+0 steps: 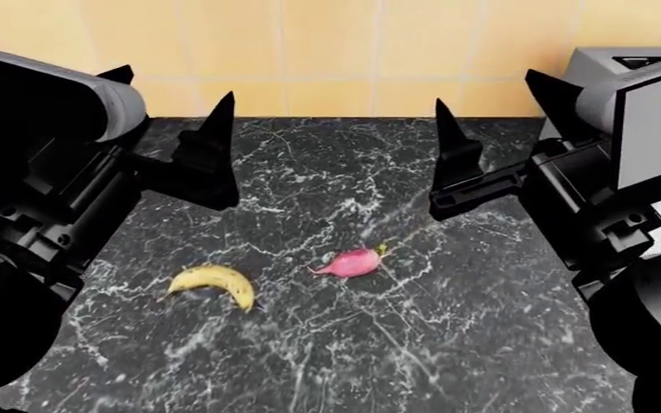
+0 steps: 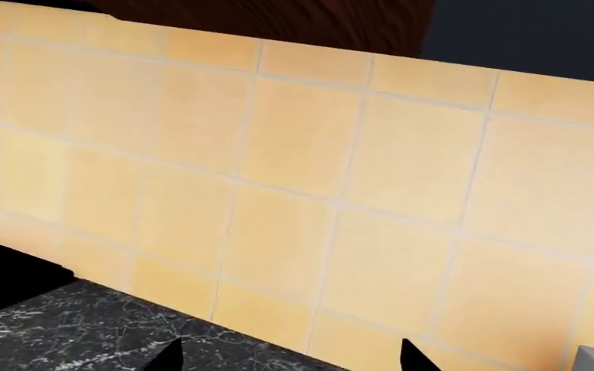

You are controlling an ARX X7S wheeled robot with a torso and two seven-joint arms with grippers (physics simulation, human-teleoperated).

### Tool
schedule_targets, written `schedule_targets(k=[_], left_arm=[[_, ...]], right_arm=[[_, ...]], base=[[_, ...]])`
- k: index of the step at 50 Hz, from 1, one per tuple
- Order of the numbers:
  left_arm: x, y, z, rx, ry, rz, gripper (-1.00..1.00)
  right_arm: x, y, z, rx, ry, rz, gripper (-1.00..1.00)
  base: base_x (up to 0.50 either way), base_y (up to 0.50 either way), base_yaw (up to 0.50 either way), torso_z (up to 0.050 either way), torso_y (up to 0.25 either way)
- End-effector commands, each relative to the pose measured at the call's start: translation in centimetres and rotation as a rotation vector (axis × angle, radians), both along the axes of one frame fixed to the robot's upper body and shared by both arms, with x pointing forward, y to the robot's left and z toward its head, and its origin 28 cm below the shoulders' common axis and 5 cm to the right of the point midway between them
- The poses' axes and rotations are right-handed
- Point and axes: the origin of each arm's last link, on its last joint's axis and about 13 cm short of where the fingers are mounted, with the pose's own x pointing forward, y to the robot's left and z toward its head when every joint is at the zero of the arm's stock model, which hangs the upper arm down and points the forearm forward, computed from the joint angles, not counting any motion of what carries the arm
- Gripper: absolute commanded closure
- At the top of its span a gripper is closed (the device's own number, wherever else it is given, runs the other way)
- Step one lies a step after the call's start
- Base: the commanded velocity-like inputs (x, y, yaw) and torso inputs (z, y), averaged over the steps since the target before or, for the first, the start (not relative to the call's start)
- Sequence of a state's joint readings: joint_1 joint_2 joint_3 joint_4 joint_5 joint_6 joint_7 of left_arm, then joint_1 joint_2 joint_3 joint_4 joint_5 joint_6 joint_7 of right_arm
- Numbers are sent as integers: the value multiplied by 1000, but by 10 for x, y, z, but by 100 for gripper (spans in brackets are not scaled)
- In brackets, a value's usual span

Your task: Pick the banana, radish from the counter and place them in the cabinet. Then close the cabinet.

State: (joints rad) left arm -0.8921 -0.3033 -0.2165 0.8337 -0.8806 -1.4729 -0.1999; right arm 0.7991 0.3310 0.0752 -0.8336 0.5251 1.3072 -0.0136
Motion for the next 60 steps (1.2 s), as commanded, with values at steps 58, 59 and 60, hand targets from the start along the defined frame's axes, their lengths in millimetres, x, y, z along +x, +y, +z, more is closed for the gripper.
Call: schedule_targets(k=[58,59,60], left_arm=[[25,8,-7,207,87,-197,-100],[27,9,-6,217,85,-216,-100],[28,9,-5,238,89,-243,-100]], right_arm=[[0,-1,-3,-20,7,16,-100],[0,-1,-3,-20,7,16,-100],[0,-2,-4,-20,7,16,-100]], base=[[39,40,0,0,0],[0,0,0,0,0],[0,0,0,0,0]])
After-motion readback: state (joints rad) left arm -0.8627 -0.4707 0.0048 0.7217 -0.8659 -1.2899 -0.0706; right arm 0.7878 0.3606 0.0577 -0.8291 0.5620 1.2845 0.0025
